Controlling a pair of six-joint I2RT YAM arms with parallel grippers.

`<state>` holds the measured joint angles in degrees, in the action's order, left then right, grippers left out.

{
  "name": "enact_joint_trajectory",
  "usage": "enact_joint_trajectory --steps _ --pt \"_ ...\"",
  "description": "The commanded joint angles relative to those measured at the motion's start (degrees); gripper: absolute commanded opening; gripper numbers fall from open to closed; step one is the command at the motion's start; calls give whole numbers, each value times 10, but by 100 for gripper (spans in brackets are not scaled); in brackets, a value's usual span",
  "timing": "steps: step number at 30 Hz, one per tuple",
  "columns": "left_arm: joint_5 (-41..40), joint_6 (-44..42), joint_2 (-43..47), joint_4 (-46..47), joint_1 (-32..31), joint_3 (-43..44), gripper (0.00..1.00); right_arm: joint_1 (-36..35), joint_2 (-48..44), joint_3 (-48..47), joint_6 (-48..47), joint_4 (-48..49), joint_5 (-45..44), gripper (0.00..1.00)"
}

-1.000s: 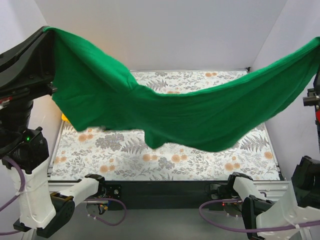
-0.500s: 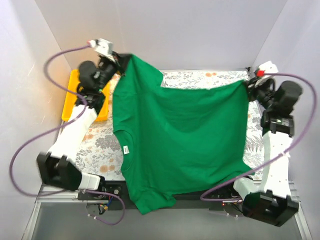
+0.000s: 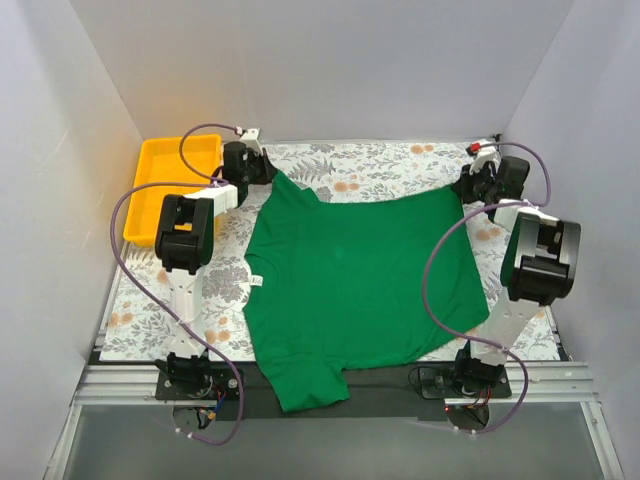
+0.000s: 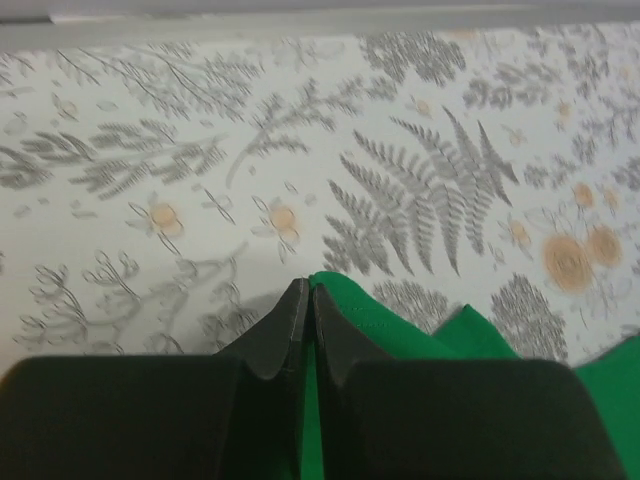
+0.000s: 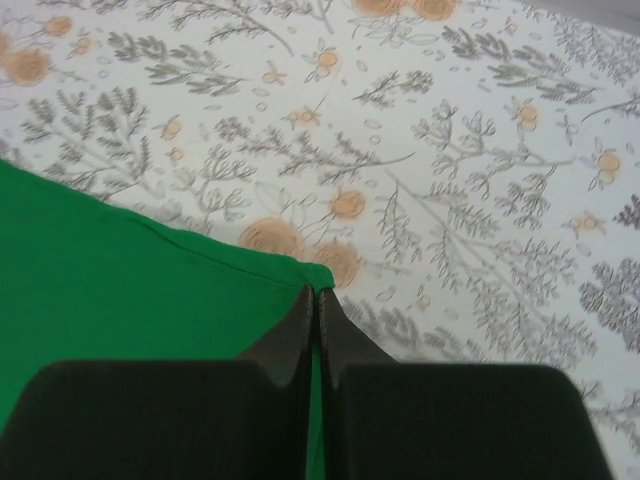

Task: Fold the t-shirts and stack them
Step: Flatten the tshirt out

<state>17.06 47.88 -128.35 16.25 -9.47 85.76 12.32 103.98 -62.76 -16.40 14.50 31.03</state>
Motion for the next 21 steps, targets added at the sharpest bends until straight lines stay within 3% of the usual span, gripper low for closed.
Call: enact_joint_trajectory --steps 1,7,12,21 --pt "-28 30 -13 -9 22 103 0 -16 45 -102 0 69 -31 1" --pt "-38 39 -73 -35 35 194 0 -19 132 -195 44 63 -59 1" --pt "-16 49 -83 -13 44 205 0 -19 170 -249 63 51 -62 1" --pt "88 68 -81 38 44 193 0 -19 156 -241 79 51 -37 1"
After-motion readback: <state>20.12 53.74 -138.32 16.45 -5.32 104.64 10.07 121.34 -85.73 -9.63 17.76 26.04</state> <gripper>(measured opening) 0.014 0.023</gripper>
